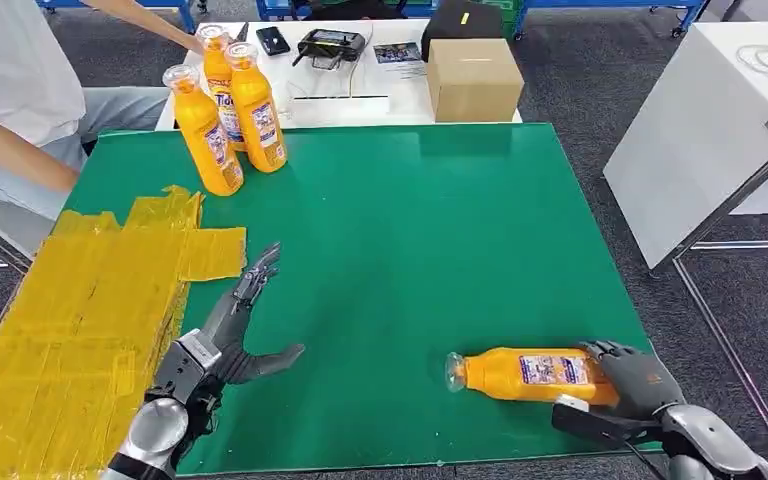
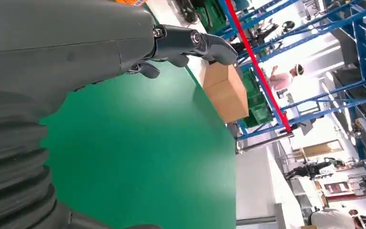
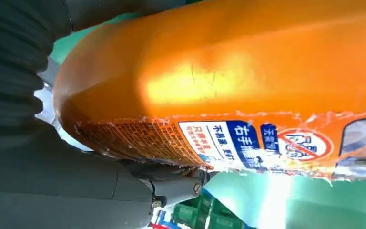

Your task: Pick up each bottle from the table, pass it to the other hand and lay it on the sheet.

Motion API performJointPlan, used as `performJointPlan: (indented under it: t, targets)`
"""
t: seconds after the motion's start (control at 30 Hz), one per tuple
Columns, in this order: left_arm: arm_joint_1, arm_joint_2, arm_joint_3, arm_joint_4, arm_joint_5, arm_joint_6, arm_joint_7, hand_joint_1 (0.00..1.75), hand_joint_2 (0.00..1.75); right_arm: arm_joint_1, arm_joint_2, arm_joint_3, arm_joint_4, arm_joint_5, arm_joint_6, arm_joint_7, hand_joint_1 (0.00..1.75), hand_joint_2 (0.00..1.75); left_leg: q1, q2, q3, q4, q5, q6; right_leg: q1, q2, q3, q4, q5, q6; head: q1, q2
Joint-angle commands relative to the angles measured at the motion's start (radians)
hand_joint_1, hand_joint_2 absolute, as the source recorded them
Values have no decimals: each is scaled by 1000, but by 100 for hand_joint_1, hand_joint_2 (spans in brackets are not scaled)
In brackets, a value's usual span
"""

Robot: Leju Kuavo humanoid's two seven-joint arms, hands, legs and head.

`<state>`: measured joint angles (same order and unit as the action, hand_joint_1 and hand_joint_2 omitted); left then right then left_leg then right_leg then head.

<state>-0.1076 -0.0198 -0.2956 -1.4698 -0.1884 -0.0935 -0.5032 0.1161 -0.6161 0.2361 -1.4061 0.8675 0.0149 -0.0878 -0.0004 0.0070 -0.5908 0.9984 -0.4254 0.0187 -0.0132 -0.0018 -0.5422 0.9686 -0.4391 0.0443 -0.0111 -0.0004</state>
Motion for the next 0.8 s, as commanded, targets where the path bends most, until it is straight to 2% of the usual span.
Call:
performJointPlan:
  t: [0.03, 0.1, 0.13, 0.2, 0.27, 0.37, 0.4, 0.47, 0.53, 0.73, 0.8]
  targets:
    - [99, 9, 22, -77, -7, 14, 11, 0, 175, -87, 174, 31, 103, 75, -23, -48, 175, 175, 3, 3, 5, -3, -2, -2, 3, 3, 5, -5, 0, -2, 0, 0]
    - [163, 12, 50, -138, -10, 15, 6, 0, 175, -148, 223, 51, 139, 107, -30, -68, 175, 175, 3, 6, 4, -3, -2, -2, 3, 7, 4, -4, 1, -2, 0, 0]
    - [177, 11, 59, -149, -11, 9, 3, 0, 175, -159, 238, 52, 142, 116, -42, -71, 175, 175, 4, 9, 7, -4, -3, -3, 4, 10, 6, -6, 1, -3, 0, 0]
    - [192, 8, 81, -157, -8, -7, 5, 0, 175, -173, 283, 47, 129, 129, -86, -83, 175, 175, 4, 12, 5, -3, -3, -3, 4, 12, 4, -4, 1, -3, 0, 0]
    - [187, 10, 85, -151, -11, -16, 8, 0, 175, -174, 315, 31, 108, 111, -127, -94, 175, 175, 3, 8, 2, -2, -1, -2, 3, 7, 1, -2, 1, -2, 0, 0]
    - [181, 5, 96, -142, -16, -33, 9, 0, 175, -180, 413, -46, 60, 36, -222, -147, 175, 175, 3, 6, 1, -2, -1, -2, 3, 6, 0, -2, 1, -2, 0, 0]
    - [194, 8, 96, -152, -19, -32, 11, 0, 175, -189, 498, -100, 29, -70, -278, -188, 175, 175, 4, 5, 1, -2, -1, -3, 4, 6, 1, -2, 0, -3, -1, 0]
    - [200, 11, 99, -149, -16, -28, 12, 0, 175, -203, 565, -132, -16, -219, -280, -220, 175, 175, 4, 7, 0, -2, -1, -3, 4, 7, 0, -1, 0, -3, 0, 0]
    - [198, 12, 100, -145, -15, -28, 12, 0, 175, -205, 567, -127, -26, -220, -279, -217, 175, 175, 3, 8, 0, -2, -2, -3, 3, 8, 0, 0, 0, -3, 0, 0]
    - [143, 2, 65, -90, -7, -30, 17, 0, 175, -211, 648, -159, -46, -463, -233, -265, 175, 175, 3, 1, -1, -1, -1, -2, 3, 2, 0, 0, -1, -2, 0, 0]
    - [141, -2, 63, -88, -7, -28, 18, 0, 175, -210, 653, -149, -45, -459, -234, -265, 175, 175, 2, 1, -2, -1, 0, -2, 2, 2, -1, 0, -1, -2, 0, 0]
